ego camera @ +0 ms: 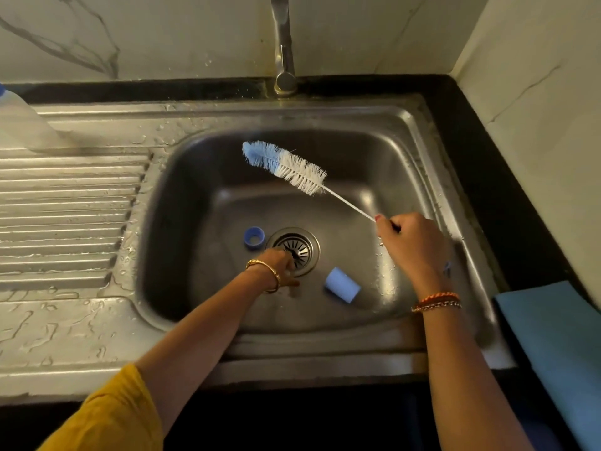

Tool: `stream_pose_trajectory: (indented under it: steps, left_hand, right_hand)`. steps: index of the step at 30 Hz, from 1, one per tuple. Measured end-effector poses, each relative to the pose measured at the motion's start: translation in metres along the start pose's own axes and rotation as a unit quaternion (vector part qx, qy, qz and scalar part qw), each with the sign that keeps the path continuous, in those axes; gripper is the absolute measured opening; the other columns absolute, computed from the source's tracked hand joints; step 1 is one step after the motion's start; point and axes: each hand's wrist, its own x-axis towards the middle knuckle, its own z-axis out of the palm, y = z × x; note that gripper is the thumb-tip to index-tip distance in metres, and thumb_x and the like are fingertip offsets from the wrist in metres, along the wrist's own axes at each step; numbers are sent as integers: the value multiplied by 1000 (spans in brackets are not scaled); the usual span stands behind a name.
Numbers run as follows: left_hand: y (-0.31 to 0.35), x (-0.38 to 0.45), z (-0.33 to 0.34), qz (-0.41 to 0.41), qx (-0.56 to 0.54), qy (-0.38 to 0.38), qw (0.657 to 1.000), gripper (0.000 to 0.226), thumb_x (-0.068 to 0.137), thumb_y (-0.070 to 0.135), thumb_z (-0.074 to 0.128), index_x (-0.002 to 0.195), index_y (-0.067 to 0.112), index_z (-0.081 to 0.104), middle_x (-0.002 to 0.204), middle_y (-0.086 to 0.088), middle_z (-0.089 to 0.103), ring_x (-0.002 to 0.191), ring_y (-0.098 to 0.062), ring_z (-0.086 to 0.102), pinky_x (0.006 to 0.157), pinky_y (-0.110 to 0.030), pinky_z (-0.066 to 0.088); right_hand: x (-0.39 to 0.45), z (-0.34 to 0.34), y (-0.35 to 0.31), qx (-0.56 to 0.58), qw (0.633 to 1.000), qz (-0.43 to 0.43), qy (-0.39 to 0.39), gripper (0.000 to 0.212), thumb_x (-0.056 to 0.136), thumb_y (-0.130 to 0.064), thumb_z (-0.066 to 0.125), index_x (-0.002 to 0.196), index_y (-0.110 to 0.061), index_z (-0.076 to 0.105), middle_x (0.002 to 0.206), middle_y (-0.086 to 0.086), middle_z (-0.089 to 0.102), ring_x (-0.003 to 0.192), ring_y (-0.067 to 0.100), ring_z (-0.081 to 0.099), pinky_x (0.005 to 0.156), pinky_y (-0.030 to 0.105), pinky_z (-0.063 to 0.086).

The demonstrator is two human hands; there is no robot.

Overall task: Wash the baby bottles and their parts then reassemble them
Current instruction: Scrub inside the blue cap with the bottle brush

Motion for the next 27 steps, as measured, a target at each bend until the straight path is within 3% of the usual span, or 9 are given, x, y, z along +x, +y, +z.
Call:
stream_pose_trajectory:
  steps: [2, 6, 10, 13, 16, 20, 23, 25, 27]
  left_hand:
    - [3, 3, 1, 30, 31, 24, 999, 42, 80, 34, 68, 114, 10, 57, 124, -8, 51, 116, -26, 48, 97, -35, 41]
    - [28, 1, 1, 149, 54, 61, 985, 50, 82, 31, 66, 126, 13, 49, 133, -7, 43, 125, -24, 39, 101, -33, 36]
    - [59, 4, 2, 275, 160, 31, 948, 61, 85, 27, 63, 139, 16, 36, 143, -4, 33, 129, -21, 34, 102, -34, 36]
    - [72, 9, 14, 296, 257, -4, 920, 72, 83, 32, 65, 143, 17, 27, 146, -4, 29, 131, -21, 30, 105, -34, 30]
    - [68, 12, 20, 310, 268, 11, 912, 64, 86, 28, 61, 141, 13, 31, 142, -8, 35, 128, -24, 35, 103, -35, 28]
    - [51, 16, 13, 244, 85, 66, 964, 58, 84, 30, 63, 134, 9, 42, 131, -12, 47, 119, -27, 46, 99, -35, 35]
    - [44, 11, -4, 117, -110, 146, 976, 63, 81, 28, 69, 135, 11, 40, 130, -13, 49, 118, -29, 49, 96, -32, 37]
    - [36, 5, -19, 11, -251, 206, 946, 61, 80, 25, 69, 134, 12, 42, 124, -11, 53, 112, -27, 52, 92, -33, 40]
    - [22, -2, -38, -83, -414, 260, 868, 51, 82, 21, 67, 128, 16, 47, 107, -8, 56, 97, -23, 54, 81, -30, 44]
  right_hand:
    - [0, 0, 1, 3, 1000, 4, 7, 50, 92, -36, 48, 50, -9, 44, 49, 3, 44, 56, 26, 47, 44, 24, 21]
    - [2, 1, 1, 10, 1000, -9, -3, 45, 91, -38, 48, 66, -5, 65, 61, 10, 60, 63, 29, 55, 51, 27, 31]
    - [5, 1, 3, 33, 999, -18, 9, 43, 91, -39, 49, 73, -6, 69, 68, 11, 66, 67, 29, 60, 54, 28, 38]
    - [6, 0, 6, 40, 999, -29, 23, 43, 91, -39, 49, 74, -6, 70, 69, 10, 67, 67, 28, 60, 56, 31, 44]
    - [7, 1, 9, 44, 998, -34, 25, 43, 91, -38, 49, 73, -5, 70, 68, 10, 68, 64, 27, 61, 56, 30, 45]
    - [6, 0, 10, 42, 998, -40, 18, 46, 90, -41, 51, 66, -4, 65, 59, 8, 61, 58, 25, 57, 50, 25, 38]
    - [2, -2, 8, 51, 998, -40, 28, 49, 87, -43, 56, 55, -5, 52, 45, 1, 44, 47, 19, 43, 45, 24, 26]
    - [-2, -4, 5, 56, 997, -44, 39, 45, 86, -41, 57, 55, -10, 51, 44, -3, 41, 44, 11, 39, 43, 23, 21]
    - [-5, -5, 2, 71, 995, -50, 55, 43, 86, -39, 58, 54, -13, 50, 43, -5, 39, 44, 9, 38, 44, 23, 19]
